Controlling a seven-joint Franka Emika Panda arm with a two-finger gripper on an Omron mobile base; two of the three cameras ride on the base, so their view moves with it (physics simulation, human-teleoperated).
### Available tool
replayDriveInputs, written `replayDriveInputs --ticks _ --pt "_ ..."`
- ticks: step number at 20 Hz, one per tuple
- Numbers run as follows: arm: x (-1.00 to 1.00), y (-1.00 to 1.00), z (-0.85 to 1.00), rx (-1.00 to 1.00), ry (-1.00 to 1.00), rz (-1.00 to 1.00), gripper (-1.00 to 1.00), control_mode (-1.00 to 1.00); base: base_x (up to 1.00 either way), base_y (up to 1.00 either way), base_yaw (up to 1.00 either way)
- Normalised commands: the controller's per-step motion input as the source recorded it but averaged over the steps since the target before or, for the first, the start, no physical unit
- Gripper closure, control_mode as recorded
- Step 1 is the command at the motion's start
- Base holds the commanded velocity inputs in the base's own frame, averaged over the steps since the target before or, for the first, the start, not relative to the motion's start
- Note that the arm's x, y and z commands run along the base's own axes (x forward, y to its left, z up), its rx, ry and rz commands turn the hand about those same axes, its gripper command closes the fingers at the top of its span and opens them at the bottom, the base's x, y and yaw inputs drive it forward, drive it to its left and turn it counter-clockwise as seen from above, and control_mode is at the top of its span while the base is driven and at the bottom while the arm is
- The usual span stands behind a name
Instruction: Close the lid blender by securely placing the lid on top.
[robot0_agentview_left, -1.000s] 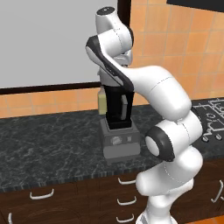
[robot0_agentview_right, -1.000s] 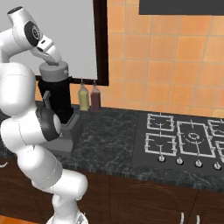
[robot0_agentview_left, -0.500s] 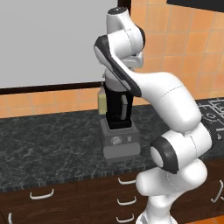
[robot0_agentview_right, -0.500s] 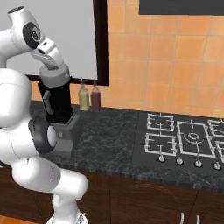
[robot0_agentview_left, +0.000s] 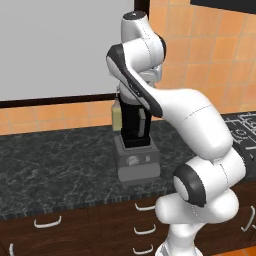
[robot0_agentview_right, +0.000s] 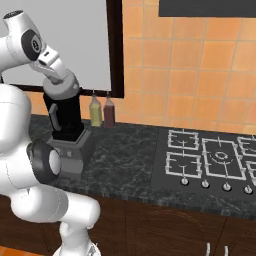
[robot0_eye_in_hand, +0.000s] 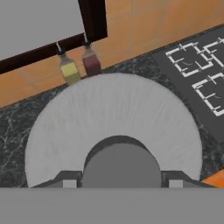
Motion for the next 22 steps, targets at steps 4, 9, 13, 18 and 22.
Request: replayDriveInputs --ticks 4,9,13,18,22 --pt "0.03 0.56 0.48 -0.01 0.30 0.00 1.00 -1.00 0.00 0.00 0.00" --pt "0.04 0.01 0.04 0.01 0.04 0.00 1.00 -1.00 0.00 0.00 0.00" --pt "0.00 -0.38 -0.10 0.01 0.05 0.00 1.00 -1.00 0.00 0.00 0.00" --pt "-0.05 -0.13 -0.16 0.02 0.09 0.00 1.00 -1.00 0.00 0.00 0.00" --pt "-0.16 -0.02 -0.09 0.08 0.04 0.00 1.00 -1.00 0.00 0.00 0.00"
